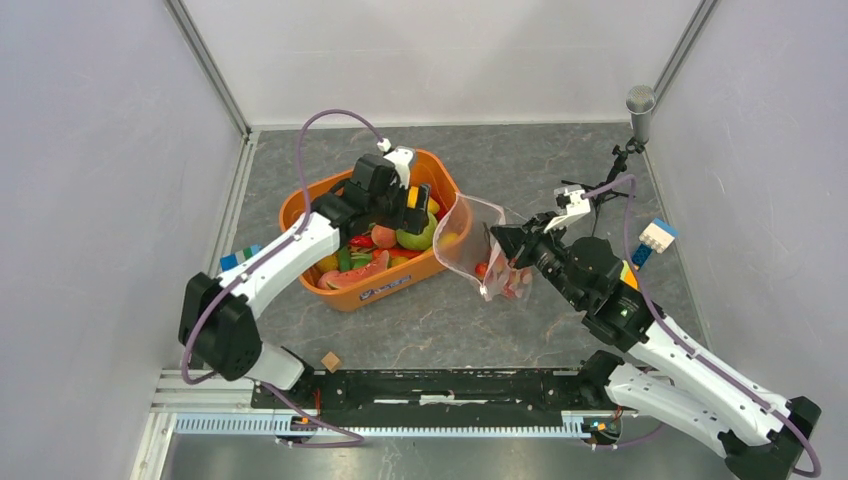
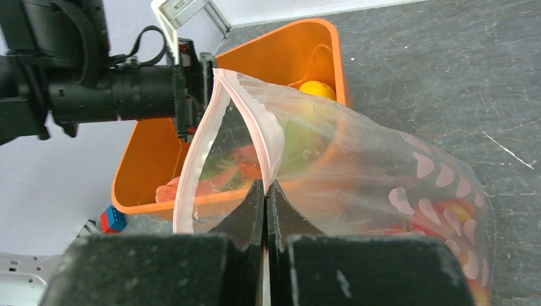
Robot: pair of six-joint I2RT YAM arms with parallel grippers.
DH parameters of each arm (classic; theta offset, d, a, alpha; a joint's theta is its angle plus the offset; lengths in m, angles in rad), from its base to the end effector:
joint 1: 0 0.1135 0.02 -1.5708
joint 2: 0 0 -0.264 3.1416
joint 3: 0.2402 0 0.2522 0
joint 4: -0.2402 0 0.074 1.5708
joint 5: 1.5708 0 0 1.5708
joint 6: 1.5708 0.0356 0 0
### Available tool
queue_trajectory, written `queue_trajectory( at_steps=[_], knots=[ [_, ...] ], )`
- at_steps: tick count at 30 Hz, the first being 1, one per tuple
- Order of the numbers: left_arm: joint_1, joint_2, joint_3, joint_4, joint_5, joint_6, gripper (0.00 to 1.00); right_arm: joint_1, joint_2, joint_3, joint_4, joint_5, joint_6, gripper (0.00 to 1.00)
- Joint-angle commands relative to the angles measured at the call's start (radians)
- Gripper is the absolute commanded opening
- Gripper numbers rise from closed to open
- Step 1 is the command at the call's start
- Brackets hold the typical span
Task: Place the food in the zip-top bag and seal the zipper
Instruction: Move the bin to the center of the board, then pick up the fake vegetable from the bin.
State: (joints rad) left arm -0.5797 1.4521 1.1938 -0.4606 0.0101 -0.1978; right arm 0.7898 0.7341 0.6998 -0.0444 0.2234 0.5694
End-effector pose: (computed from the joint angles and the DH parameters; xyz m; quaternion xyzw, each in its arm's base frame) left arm 0.2703 -0.1774 0.2989 0.1749 0.8937 -0.1609 0.3806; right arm 0.1318 0.1218 0.3334 -0.0051 0.7337 0.3602 0.5761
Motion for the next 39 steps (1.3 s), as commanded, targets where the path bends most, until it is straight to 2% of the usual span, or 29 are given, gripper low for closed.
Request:
queue_trajectory(
  at_steps=[1,4,7,9,11,18,29,39],
  knots=[
    [0.036,0.098,0.024,0.172,0.080,-0.023,1.00,0.001,-0.017,0.008,-0.009,0.044,0.009,0.00],
    [0.070,0.165,0.037,0.191,0.157,-0.024,1.00,0.001,-0.015,0.013,-0.017,0.042,0.008,0.00],
    [0.078,0.228,0.058,0.171,0.161,-0.013,0.96,0.000,-0.006,0.014,-0.010,0.038,0.012,0.00],
    [0.078,0.244,0.051,0.158,0.171,-0.009,0.90,0.000,0.004,0.018,-0.008,0.027,0.013,0.00],
    [0.077,0.236,0.023,0.170,0.168,-0.019,0.77,0.001,0.013,0.019,-0.005,0.024,0.013,0.00],
    [0.078,0.115,-0.054,0.187,0.136,-0.026,0.47,0.000,0.033,0.018,0.010,0.011,0.017,0.00],
    [0.079,-0.105,-0.088,0.169,0.041,-0.032,0.41,0.000,0.052,0.012,0.011,0.033,0.021,0.00],
    [0.080,-0.321,-0.103,0.124,0.077,-0.042,0.44,0.000,0.080,-0.024,0.038,0.007,0.062,0.00]
  ],
)
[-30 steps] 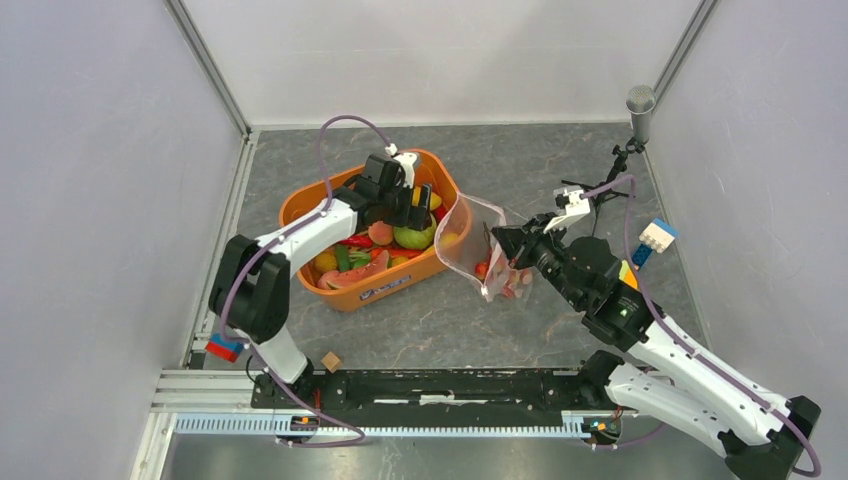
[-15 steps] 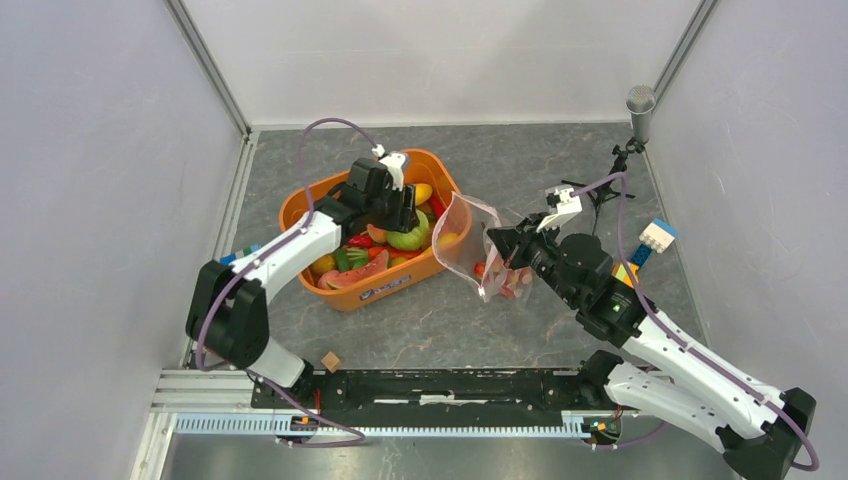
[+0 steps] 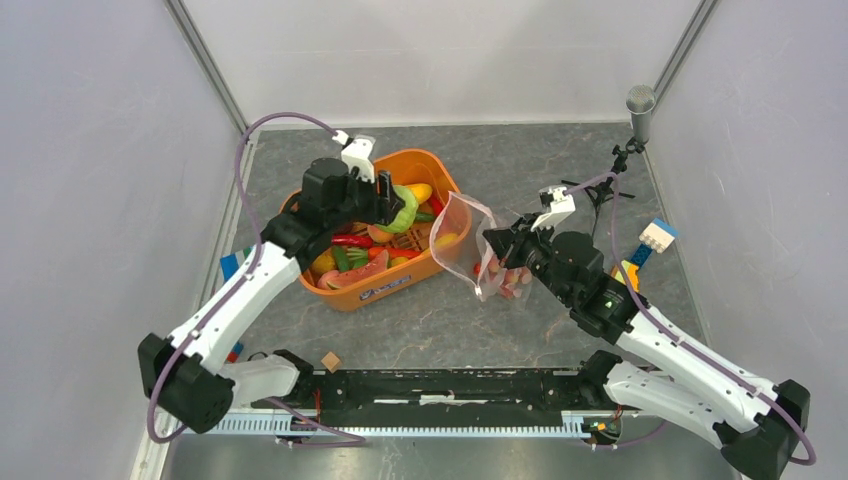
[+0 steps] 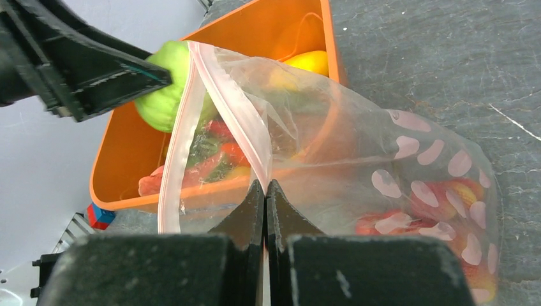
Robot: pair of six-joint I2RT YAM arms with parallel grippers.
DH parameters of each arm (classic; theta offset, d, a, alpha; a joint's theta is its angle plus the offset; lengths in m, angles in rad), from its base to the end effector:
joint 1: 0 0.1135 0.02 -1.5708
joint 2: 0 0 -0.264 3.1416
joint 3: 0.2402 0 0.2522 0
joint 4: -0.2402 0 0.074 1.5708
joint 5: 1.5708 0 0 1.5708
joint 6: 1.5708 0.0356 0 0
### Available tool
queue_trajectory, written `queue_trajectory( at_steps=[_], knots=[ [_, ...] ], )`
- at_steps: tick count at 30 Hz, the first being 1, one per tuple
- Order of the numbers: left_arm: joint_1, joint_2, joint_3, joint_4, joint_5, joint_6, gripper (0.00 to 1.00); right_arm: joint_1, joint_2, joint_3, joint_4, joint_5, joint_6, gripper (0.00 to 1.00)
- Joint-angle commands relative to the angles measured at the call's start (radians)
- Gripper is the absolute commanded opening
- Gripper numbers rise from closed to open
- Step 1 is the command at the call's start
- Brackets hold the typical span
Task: Place the food in the zip-top bag and seal the zipper
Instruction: Pick up the fake vegetable from the bin.
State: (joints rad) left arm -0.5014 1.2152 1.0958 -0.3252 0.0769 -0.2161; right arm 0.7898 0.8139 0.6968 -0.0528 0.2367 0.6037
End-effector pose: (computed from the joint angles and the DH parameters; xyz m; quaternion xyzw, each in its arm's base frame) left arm 0.2419 -0.1357 0.3443 0.1404 0.8335 -0.2177 0.4880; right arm 0.1439 0.1334 0.3180 0.0052 0.7630 0.3415 0.5488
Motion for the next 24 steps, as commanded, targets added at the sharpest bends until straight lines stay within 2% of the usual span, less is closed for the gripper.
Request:
queue_trajectory(
  at_steps=[1,7,9,18,24],
  knots=[
    [0.001,-0.099,-0.004,-0.019,0.015,-0.024,0.45,0.000,-0.001,-0.027,0.046,-0.002,0.029,0.00],
    [0.001,-0.215,0.004,-0.002,0.094,-0.074,0.45,0.000,0.013,-0.034,0.073,0.005,0.041,0.00],
    [0.001,-0.250,0.000,0.028,0.164,-0.101,0.46,0.001,0.020,-0.030,0.078,-0.006,0.041,0.00],
    [-0.007,-0.304,-0.105,0.353,0.480,-0.338,0.47,0.000,0.042,0.003,0.083,-0.028,0.043,0.00],
    [-0.102,-0.278,-0.143,0.459,0.475,-0.371,0.47,0.000,0.054,0.012,0.096,-0.050,0.049,0.00]
  ],
)
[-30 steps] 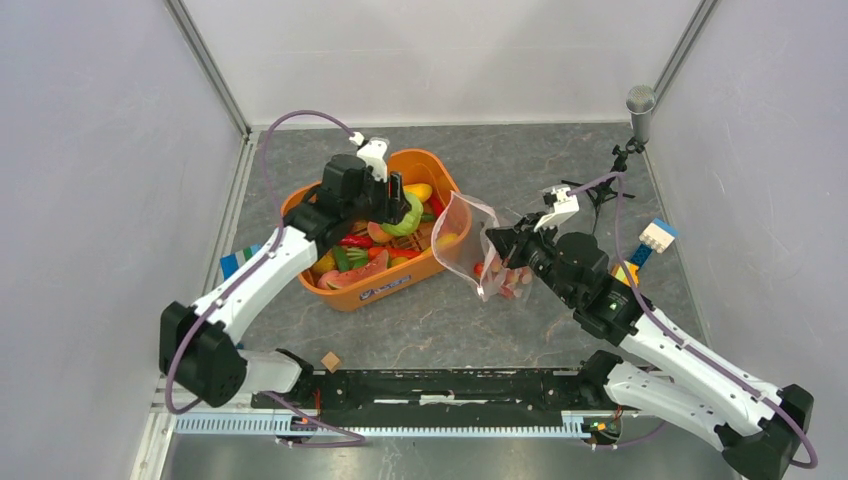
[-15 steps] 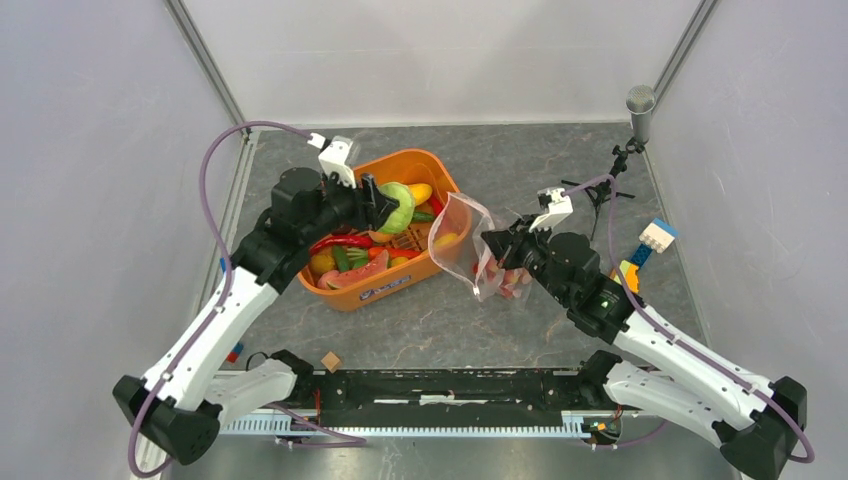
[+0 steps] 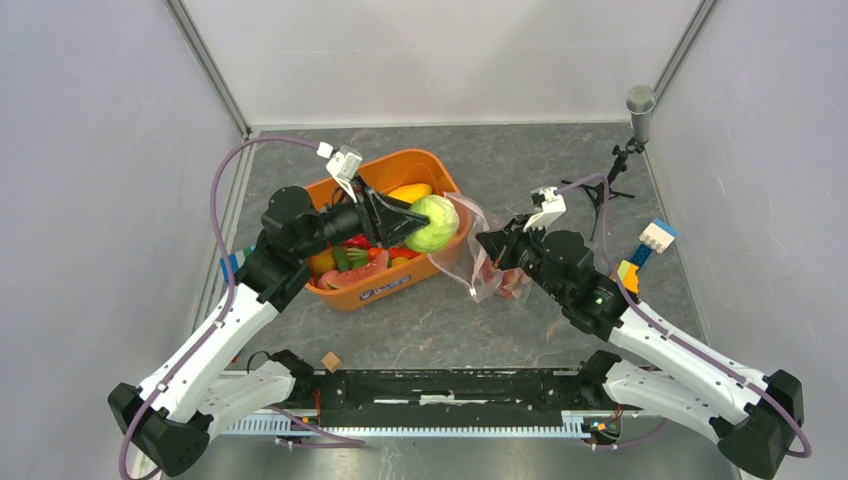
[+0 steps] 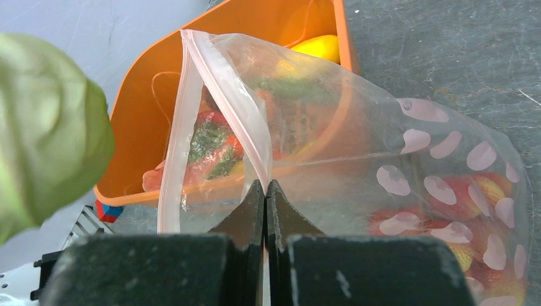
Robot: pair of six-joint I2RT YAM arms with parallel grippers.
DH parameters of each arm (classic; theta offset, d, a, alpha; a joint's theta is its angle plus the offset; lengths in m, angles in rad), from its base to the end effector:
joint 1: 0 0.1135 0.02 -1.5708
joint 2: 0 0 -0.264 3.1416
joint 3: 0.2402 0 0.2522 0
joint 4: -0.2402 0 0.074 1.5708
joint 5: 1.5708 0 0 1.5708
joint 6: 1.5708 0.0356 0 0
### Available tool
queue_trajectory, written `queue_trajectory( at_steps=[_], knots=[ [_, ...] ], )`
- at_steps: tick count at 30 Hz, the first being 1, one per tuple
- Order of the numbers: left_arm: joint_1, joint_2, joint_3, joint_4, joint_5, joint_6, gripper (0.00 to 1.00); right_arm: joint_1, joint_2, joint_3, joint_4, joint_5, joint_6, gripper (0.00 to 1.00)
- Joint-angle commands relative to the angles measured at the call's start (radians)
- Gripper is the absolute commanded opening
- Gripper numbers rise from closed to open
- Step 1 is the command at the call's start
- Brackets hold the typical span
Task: Place the food in the zip-top bag and seal the zipper
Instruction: Pick up the fake vegetable from the bin, then place the fake vegetable in the zipper food storage bag.
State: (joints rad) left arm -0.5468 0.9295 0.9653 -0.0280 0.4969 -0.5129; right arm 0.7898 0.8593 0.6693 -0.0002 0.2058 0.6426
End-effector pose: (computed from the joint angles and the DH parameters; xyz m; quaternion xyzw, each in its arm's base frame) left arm 0.1706 -0.1237 0.3946 0.1861 0.6797 -0.4972 0.5062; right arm 0.1505 0.1415 0.3055 0.0088 0.7697 0.3561 0.5298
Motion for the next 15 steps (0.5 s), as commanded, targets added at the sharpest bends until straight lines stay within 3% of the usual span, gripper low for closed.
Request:
queue_trajectory(
  at_steps=[1,15],
  knots=[
    [-0.073,0.016,-0.017,0.163,0.044,-0.069,0.47,0.000,0.010,0.038,0.048,-0.024,0.012,0.00],
    [-0.162,0.139,-0.068,0.069,-0.158,0.063,0.48,0.000,-0.027,0.062,0.038,-0.044,0.014,0.00]
  ],
)
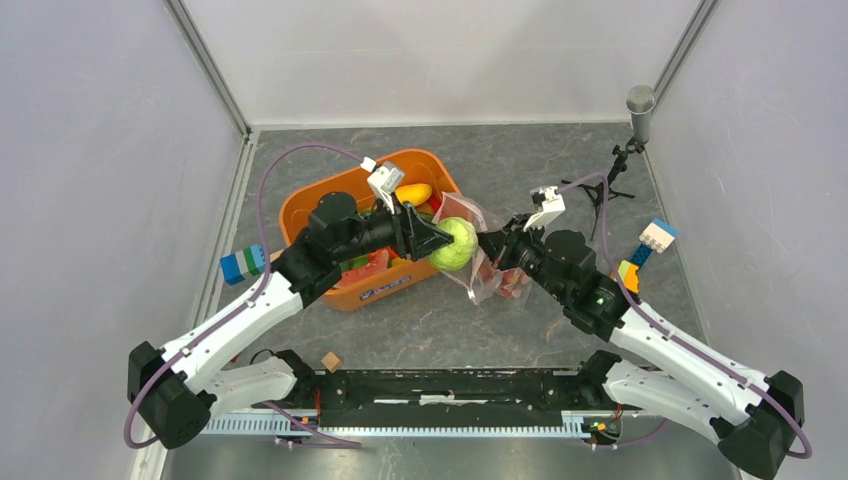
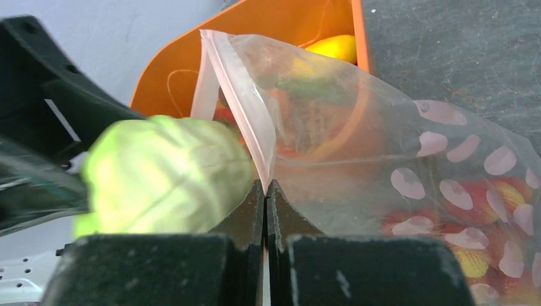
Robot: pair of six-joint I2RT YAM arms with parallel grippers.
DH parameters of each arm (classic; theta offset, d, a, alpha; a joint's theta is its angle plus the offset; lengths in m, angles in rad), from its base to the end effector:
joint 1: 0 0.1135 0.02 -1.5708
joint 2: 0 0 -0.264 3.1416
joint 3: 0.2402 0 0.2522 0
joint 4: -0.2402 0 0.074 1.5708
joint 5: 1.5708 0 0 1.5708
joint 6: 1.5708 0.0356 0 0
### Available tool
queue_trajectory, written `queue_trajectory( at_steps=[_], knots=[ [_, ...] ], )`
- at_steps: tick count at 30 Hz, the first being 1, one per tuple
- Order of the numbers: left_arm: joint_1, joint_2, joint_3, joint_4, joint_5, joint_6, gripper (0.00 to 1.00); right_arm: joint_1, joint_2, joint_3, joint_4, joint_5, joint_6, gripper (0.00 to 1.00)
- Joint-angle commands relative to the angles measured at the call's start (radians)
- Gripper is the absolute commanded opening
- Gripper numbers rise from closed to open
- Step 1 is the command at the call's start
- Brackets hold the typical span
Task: Place the food in the zip-top bag and seal the zipper
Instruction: Place the fake vegetable in the zipper food storage bag.
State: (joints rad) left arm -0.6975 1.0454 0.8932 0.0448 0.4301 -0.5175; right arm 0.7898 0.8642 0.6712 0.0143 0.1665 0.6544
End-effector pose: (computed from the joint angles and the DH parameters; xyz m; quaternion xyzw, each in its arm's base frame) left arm 0.1779 -0.1685 0.3527 0.2073 0.7111 -0.5030 0.4453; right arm 0.1505 0.1435 0.3068 0.0015 0.7666 0.3745 0.5217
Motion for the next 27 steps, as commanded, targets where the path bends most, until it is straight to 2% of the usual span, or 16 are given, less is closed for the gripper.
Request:
queue_trajectory(
  at_steps=[1,8,15,17,22,27],
  knots=[
    [-0.016,0.027,0.002,-0.011,-0.118,0.075,0.48,0.001,-0.038,0.065,0.020,-0.005,0.000,0.00],
    [-0.029,0.037,0.011,-0.038,-0.225,0.090,0.50,0.000,-0.059,0.090,0.030,-0.056,-0.011,0.00],
    [-0.065,0.061,0.065,-0.091,-0.293,0.073,0.59,0.002,-0.049,0.102,0.041,-0.114,-0.023,0.00],
    [-0.079,0.069,0.085,-0.115,-0.302,0.081,0.66,0.001,-0.061,0.095,0.053,-0.113,-0.023,0.00],
    [-0.106,0.074,0.126,-0.139,-0.272,0.096,0.78,0.001,-0.093,0.081,0.051,-0.084,-0.023,0.00],
    [-0.109,0.067,0.157,-0.159,-0.222,0.117,0.99,0.002,-0.133,0.023,0.061,-0.026,-0.015,0.00]
  ],
)
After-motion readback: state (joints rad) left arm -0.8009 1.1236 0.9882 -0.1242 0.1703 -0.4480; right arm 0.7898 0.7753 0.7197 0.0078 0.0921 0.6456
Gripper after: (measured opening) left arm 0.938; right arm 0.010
